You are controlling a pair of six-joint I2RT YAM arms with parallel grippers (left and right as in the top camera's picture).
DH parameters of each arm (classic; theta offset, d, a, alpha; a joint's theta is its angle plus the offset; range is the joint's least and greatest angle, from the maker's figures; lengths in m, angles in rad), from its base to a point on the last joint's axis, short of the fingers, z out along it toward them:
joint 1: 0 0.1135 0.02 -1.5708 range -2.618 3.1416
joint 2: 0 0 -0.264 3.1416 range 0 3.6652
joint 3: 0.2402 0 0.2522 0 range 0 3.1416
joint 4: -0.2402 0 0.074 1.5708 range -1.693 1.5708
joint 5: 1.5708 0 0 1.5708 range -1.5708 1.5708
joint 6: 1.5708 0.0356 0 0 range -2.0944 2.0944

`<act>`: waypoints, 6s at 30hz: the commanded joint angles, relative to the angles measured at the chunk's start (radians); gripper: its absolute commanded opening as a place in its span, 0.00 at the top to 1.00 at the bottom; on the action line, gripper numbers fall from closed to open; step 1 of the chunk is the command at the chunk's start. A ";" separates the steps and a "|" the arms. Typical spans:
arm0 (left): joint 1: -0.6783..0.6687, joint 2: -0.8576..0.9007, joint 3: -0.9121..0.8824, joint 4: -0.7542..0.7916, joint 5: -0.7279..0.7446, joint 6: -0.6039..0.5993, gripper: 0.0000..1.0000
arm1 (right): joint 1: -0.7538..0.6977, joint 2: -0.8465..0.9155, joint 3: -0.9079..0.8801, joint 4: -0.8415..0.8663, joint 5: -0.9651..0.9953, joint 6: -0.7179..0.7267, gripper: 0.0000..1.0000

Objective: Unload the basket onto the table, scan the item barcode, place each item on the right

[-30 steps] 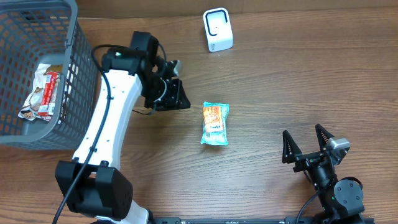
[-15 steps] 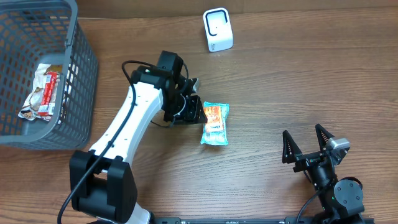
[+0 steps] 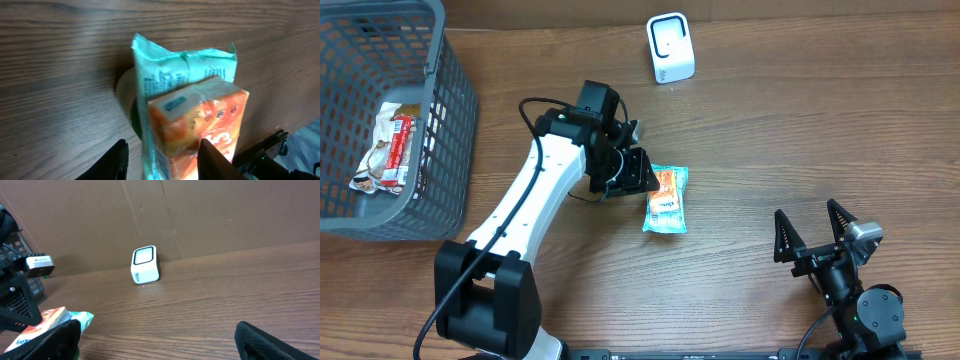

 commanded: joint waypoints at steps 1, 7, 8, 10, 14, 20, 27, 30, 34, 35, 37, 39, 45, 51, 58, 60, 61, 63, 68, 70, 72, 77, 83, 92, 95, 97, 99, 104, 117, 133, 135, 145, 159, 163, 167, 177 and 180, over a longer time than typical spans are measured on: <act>-0.029 -0.018 -0.005 0.001 0.014 -0.017 0.63 | -0.003 -0.005 -0.010 0.004 -0.002 -0.005 0.00; -0.048 -0.018 -0.006 -0.010 -0.054 -0.041 0.64 | -0.003 -0.005 -0.010 0.004 -0.002 -0.005 0.00; -0.048 -0.018 -0.006 -0.012 -0.057 -0.043 0.64 | -0.003 -0.005 -0.010 0.004 -0.002 -0.005 0.00; -0.049 -0.018 -0.013 -0.010 -0.057 -0.044 0.64 | -0.003 -0.005 -0.010 0.004 -0.002 -0.005 0.00; -0.049 -0.018 -0.032 0.009 -0.056 -0.044 0.65 | -0.003 -0.005 -0.010 0.004 -0.002 -0.005 0.00; -0.049 -0.018 -0.063 0.042 -0.052 -0.043 0.64 | -0.003 -0.005 -0.010 0.004 -0.002 -0.005 0.00; -0.048 -0.018 -0.063 0.042 -0.052 -0.043 0.87 | -0.003 -0.005 -0.010 0.004 -0.002 -0.005 0.00; -0.048 -0.018 -0.063 0.042 -0.051 -0.043 0.94 | -0.003 -0.005 -0.010 0.004 -0.002 -0.005 0.00; -0.047 -0.021 -0.054 0.042 -0.053 -0.039 0.96 | -0.003 -0.005 -0.010 0.004 -0.002 -0.005 0.00; -0.047 -0.021 -0.046 0.041 -0.053 -0.030 0.96 | -0.003 -0.005 -0.010 0.004 -0.002 -0.005 0.00; -0.045 -0.021 -0.023 0.035 -0.053 -0.024 0.96 | -0.003 -0.005 -0.010 0.004 -0.002 -0.005 0.00; -0.040 -0.021 0.009 0.029 -0.053 -0.024 0.96 | -0.003 -0.005 -0.010 0.004 -0.002 -0.005 0.00; -0.033 -0.021 0.106 -0.029 -0.097 -0.024 0.96 | -0.003 -0.005 -0.010 0.004 -0.002 -0.005 0.00; -0.029 -0.021 0.158 -0.118 -0.260 -0.024 0.96 | -0.003 -0.005 -0.010 0.004 -0.002 -0.005 0.00; -0.008 -0.021 0.208 -0.211 -0.554 -0.029 0.96 | -0.003 -0.005 -0.010 0.004 -0.002 -0.005 0.00; -0.009 -0.019 0.206 -0.230 -0.626 -0.034 0.96 | -0.003 -0.005 -0.010 0.004 -0.002 -0.005 0.00; -0.012 -0.019 0.203 -0.237 -0.661 -0.042 0.96 | -0.003 -0.005 -0.010 0.004 -0.002 -0.005 0.00; -0.020 -0.019 0.190 -0.246 -0.734 -0.081 0.96 | -0.003 -0.005 -0.010 0.004 -0.002 -0.005 0.00; -0.047 -0.016 0.122 -0.241 -0.886 -0.182 0.96 | -0.003 -0.005 -0.010 0.004 -0.002 -0.005 0.00; -0.058 -0.013 0.082 -0.229 -0.948 -0.235 0.96 | -0.003 -0.005 -0.010 0.004 -0.002 -0.005 0.00; -0.067 -0.009 0.027 -0.190 -0.985 -0.266 0.96 | -0.003 -0.005 -0.010 0.004 -0.002 -0.005 0.00; -0.075 0.008 -0.105 -0.040 -0.992 -0.268 0.96 | -0.003 -0.005 -0.010 0.004 -0.002 -0.005 0.00; -0.076 0.019 -0.189 0.063 -1.005 -0.268 0.96 | -0.003 -0.005 -0.010 0.004 -0.002 -0.005 0.00; -0.102 0.020 -0.237 0.120 -1.120 -0.269 0.96 | -0.003 -0.005 -0.010 0.004 -0.002 -0.005 0.00; -0.120 0.020 -0.253 0.155 -1.162 -0.268 0.96 | -0.003 -0.005 -0.010 0.004 -0.002 -0.005 0.00; -0.133 0.020 -0.268 0.179 -1.183 -0.266 0.96 | -0.003 -0.005 -0.010 0.004 -0.002 -0.005 0.00; -0.140 0.020 -0.275 0.188 -1.204 -0.253 0.96 | -0.003 -0.005 -0.010 0.004 -0.002 -0.005 0.00; -0.145 0.020 -0.276 0.191 -1.206 -0.244 0.96 | -0.003 -0.005 -0.010 0.004 -0.002 -0.005 0.00; -0.146 0.098 -0.320 0.234 -1.229 -0.207 0.96 | -0.003 -0.005 -0.010 0.004 -0.002 -0.005 0.00; -0.145 0.196 -0.250 0.159 -1.255 -0.241 0.59 | -0.003 -0.005 -0.010 0.004 -0.002 -0.005 0.00; -0.142 0.192 -0.224 0.144 -1.213 -0.244 0.57 | -0.003 -0.005 -0.010 0.004 -0.002 -0.005 0.00; -0.050 0.188 -0.028 0.020 -0.923 -0.224 0.57 | -0.003 -0.005 -0.010 0.004 -0.002 -0.005 0.00; 0.117 0.119 0.103 -0.052 -0.674 -0.155 0.42 | -0.003 -0.005 -0.010 0.004 -0.002 -0.005 0.00; 0.250 0.029 0.101 -0.024 -0.511 -0.072 0.34 | -0.003 -0.005 -0.010 0.004 -0.002 -0.005 0.00; 0.371 -0.023 0.094 -0.025 -0.433 -0.011 0.32 | -0.003 -0.005 -0.010 0.004 -0.002 -0.005 0.00; 0.469 -0.028 -0.081 0.101 -0.429 -0.005 0.32 | -0.003 -0.005 -0.010 0.004 -0.002 -0.005 0.00; 0.468 -0.028 -0.147 0.169 -0.397 -0.005 0.32 | -0.003 -0.005 -0.010 0.004 -0.002 -0.005 0.00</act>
